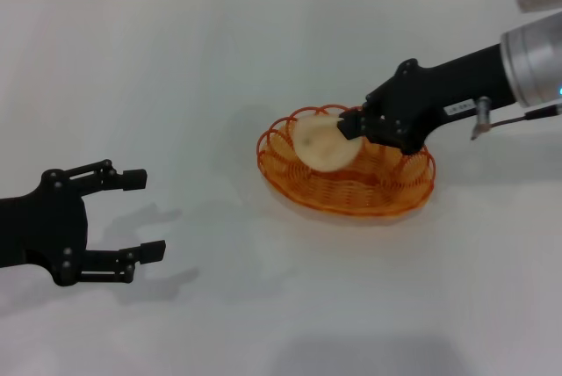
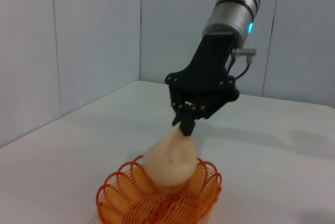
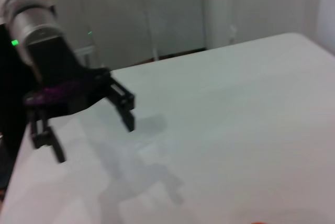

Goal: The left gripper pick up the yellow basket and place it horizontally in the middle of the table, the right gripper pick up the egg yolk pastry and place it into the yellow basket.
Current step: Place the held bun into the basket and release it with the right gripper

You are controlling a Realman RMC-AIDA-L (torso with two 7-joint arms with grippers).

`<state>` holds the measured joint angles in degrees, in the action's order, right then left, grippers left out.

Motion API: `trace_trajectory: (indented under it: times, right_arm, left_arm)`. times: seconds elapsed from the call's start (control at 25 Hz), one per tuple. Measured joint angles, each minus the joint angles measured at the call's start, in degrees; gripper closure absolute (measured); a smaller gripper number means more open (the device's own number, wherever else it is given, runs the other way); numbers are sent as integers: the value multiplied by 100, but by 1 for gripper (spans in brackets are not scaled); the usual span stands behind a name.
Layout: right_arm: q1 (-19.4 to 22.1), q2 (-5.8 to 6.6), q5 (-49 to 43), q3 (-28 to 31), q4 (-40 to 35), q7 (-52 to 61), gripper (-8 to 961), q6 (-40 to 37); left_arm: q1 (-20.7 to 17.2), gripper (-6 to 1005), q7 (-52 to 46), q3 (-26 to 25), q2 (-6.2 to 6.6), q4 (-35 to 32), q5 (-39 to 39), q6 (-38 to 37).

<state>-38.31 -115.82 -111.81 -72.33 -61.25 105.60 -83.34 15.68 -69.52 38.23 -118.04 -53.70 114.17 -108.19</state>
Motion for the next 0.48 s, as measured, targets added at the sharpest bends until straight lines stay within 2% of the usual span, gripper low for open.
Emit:
trace_trajectory:
  times: [0.16, 0.32, 0.48]
  right_arm:
    - [45, -1, 95, -347, 143, -51, 900, 420]
    - [161, -13, 115, -404, 177, -88, 897, 603]
    - [302, -3, 267, -396, 167, -225, 814, 589]
  left_arm:
    - [4, 107, 0, 8, -4, 0, 0, -1]
    - [-6, 107, 0, 9, -9, 0, 2, 0]
    - [-18, 107, 0, 6, -9, 0, 0, -1]
